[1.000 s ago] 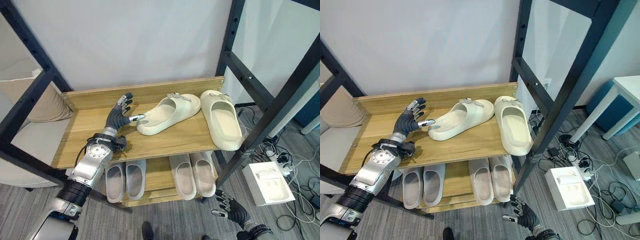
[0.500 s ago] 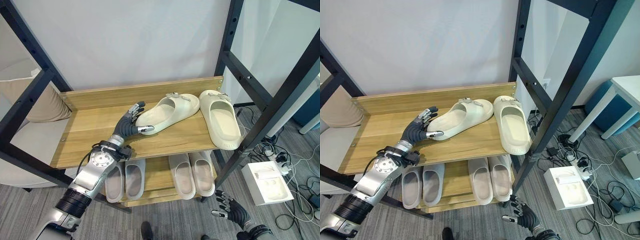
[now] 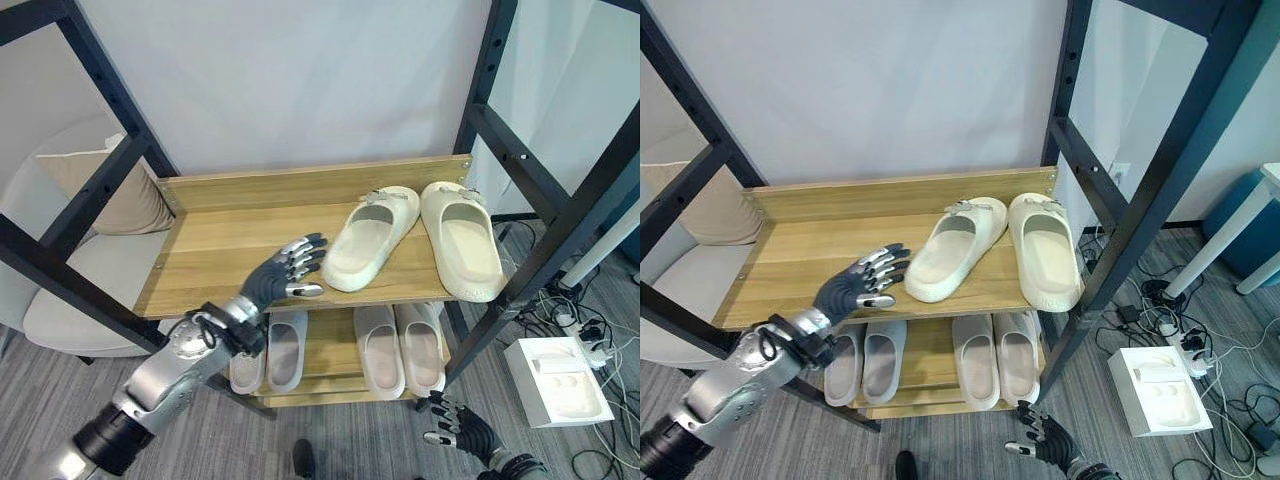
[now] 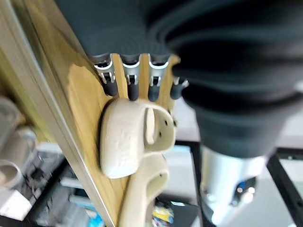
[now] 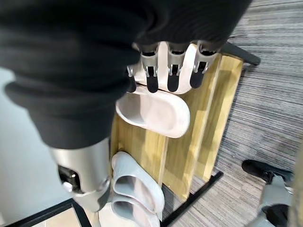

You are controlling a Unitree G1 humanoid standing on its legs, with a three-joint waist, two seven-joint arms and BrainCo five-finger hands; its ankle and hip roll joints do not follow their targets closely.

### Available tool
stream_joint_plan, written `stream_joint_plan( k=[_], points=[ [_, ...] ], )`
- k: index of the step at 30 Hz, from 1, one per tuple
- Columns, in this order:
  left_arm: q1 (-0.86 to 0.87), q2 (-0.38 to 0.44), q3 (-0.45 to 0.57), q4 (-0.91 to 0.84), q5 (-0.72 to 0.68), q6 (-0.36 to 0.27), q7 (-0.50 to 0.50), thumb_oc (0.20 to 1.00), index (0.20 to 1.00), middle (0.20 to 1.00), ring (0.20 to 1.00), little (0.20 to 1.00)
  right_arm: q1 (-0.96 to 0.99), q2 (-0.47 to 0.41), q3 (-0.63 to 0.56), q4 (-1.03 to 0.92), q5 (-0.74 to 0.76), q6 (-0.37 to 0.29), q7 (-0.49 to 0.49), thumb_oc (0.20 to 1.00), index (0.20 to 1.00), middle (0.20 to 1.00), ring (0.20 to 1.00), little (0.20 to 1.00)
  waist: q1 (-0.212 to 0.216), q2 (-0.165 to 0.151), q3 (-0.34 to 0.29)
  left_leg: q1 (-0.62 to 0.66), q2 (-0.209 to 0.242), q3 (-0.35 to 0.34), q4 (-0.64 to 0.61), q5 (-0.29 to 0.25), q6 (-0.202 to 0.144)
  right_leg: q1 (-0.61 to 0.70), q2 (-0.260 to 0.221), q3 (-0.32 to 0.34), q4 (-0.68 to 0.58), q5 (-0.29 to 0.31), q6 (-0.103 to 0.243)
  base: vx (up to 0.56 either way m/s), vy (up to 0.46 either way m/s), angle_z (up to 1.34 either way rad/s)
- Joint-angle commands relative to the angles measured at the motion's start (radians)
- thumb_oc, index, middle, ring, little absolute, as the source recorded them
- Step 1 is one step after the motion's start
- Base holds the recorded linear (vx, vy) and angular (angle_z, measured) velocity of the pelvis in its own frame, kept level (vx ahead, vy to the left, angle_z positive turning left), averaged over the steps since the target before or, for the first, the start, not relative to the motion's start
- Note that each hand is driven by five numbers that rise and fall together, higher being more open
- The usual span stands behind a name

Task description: Arrange the slippers neatly on the shoe rack.

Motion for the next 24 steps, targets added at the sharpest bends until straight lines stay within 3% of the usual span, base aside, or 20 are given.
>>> stream_joint_plan(
  k=[1, 8, 16, 18, 19, 21, 24],
  points=[
    [-0.12, -0.03, 0.01, 0.051, -0.025, -0.028, 0.012, 1.0, 1.0, 1.0, 1.0, 1.0, -0.025, 0.004, -0.015, -0.082, 0.035, -0.039, -0.004, 1.0, 1.0, 1.0, 1.0, 1.0, -0.018, -0.025, 0.03, 0.151, 0.004, -0.012, 0.001, -0.19, 0.0, -0.107, 0.002, -0.039, -0.005, 0.063, 0.021, 0.0, 0.0, 0.0],
    [-0.234, -0.177, -0.055, 0.11, -0.014, -0.03, 0.039, 1.0, 1.0, 1.0, 1.0, 1.0, -0.037, 0.011, -0.007, -0.069, 0.033, -0.038, -0.017, 1.0, 1.0, 1.0, 1.0, 1.0, -0.038, -0.024, 0.033, 0.15, 0.001, -0.008, 0.001, -0.193, 0.002, -0.112, 0.001, -0.033, -0.005, 0.064, 0.022, 0.0, -0.001, 0.0],
    [-0.294, -0.233, -0.074, 0.148, 0.005, -0.037, 0.06, 1.0, 1.0, 1.0, 1.0, 1.0, -0.044, 0.022, -0.002, -0.054, 0.037, -0.038, -0.024, 1.0, 1.0, 1.0, 1.0, 1.0, -0.047, -0.021, 0.034, 0.148, -0.001, -0.005, 0.001, -0.193, 0.003, -0.113, -0.001, -0.029, -0.005, 0.065, 0.022, 0.0, 0.0, 0.0],
    [-0.304, -0.194, -0.004, 0.145, 0.206, -0.059, 0.068, 1.0, 1.0, 1.0, 1.0, 1.0, -0.048, 0.039, -0.006, -0.043, 0.037, -0.048, -0.022, 1.0, 1.0, 1.0, 1.0, 1.0, -0.038, -0.021, 0.034, 0.147, -0.001, -0.01, 0.001, -0.193, 0.003, -0.113, -0.002, -0.034, -0.005, 0.063, 0.021, 0.0, 0.0, 0.0],
    [-0.303, -0.194, -0.003, 0.144, 0.208, -0.059, 0.068, 1.0, 1.0, 1.0, 1.0, 1.0, -0.048, 0.039, -0.005, -0.042, 0.037, -0.048, -0.022, 1.0, 1.0, 1.0, 1.0, 1.0, -0.039, -0.021, 0.034, 0.147, -0.001, -0.01, 0.001, -0.193, 0.003, -0.113, -0.002, -0.034, -0.005, 0.063, 0.021, 0.0, 0.0, 0.0],
    [-0.287, -0.185, 0.06, 0.147, 0.364, -0.096, 0.087, 1.0, 1.0, 1.0, 1.0, 1.0, -0.053, 0.055, -0.008, -0.034, 0.037, -0.062, -0.02, 1.0, 1.0, 1.0, 1.0, 1.0, -0.033, -0.024, 0.033, 0.148, 0.0, -0.013, 0.001, -0.194, 0.003, -0.11, -0.002, -0.037, -0.005, 0.061, 0.02, 0.0, 0.0, 0.0],
    [-0.213, -0.192, 0.164, 0.165, 0.475, -0.123, 0.139, 1.0, 1.0, 1.0, 1.0, 1.0, -0.059, 0.079, -0.012, -0.024, 0.025, -0.078, -0.033, 1.0, 1.0, 1.0, 1.0, 1.0, -0.024, -0.028, 0.033, 0.149, 0.001, -0.017, 0.001, -0.195, 0.002, -0.105, -0.001, -0.039, -0.005, 0.058, 0.016, 0.0, 0.0, 0.0]
  ],
)
